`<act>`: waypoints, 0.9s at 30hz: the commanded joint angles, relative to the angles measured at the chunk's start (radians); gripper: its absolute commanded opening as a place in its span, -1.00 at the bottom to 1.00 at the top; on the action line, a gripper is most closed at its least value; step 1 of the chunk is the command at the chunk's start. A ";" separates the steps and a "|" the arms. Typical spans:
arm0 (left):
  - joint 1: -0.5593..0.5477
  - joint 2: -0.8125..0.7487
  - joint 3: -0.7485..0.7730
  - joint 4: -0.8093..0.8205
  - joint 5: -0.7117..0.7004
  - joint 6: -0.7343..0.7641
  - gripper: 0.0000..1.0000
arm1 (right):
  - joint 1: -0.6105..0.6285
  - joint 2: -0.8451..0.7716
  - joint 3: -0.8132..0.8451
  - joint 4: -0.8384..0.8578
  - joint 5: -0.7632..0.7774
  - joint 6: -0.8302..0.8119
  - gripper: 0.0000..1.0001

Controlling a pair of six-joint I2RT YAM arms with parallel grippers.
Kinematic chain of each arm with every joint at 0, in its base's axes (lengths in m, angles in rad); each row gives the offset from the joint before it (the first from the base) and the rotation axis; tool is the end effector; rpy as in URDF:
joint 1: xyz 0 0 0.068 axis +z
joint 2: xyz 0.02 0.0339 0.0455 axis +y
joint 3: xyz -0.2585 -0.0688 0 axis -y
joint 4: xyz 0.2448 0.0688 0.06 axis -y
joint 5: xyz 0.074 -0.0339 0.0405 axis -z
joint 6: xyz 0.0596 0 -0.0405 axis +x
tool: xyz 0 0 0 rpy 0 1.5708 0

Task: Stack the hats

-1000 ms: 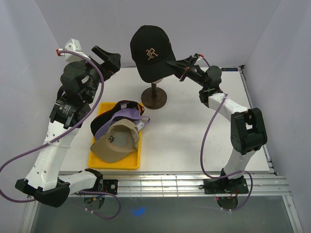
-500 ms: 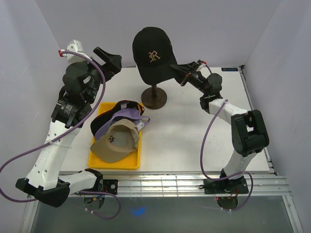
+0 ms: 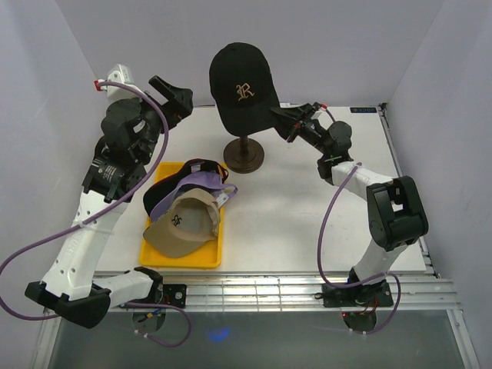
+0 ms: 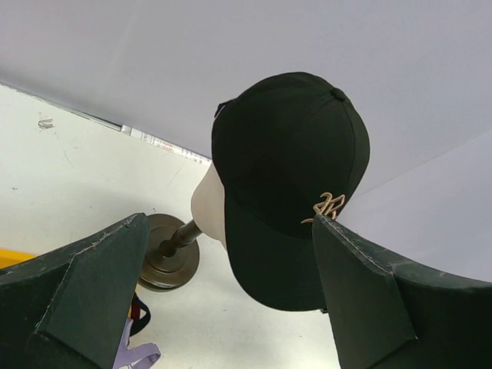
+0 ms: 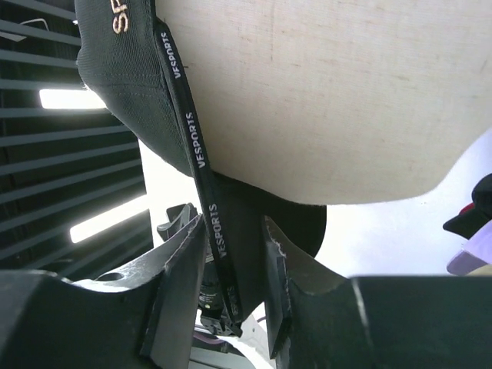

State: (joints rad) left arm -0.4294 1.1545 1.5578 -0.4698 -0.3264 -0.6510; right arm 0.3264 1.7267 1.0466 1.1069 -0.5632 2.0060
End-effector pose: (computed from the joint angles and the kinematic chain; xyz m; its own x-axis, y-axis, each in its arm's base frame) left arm 0.2328 -0.0856 0.4925 -0.1108 -0.5806 -0.8066 0.0457 0.8078 -0.5877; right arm 0.3700 0.1589 0.3131 -0.8286 0.5290 0.1834 -0.0472 -0.3923 0.9186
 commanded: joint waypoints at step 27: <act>-0.002 0.010 -0.059 0.013 0.016 -0.016 0.95 | 0.011 -0.073 -0.152 -0.065 -0.023 -0.026 -0.63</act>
State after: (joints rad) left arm -0.4294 1.1618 1.5116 -0.4679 -0.3237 -0.6617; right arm 0.3244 1.6512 0.9363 1.0859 -0.5476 1.9995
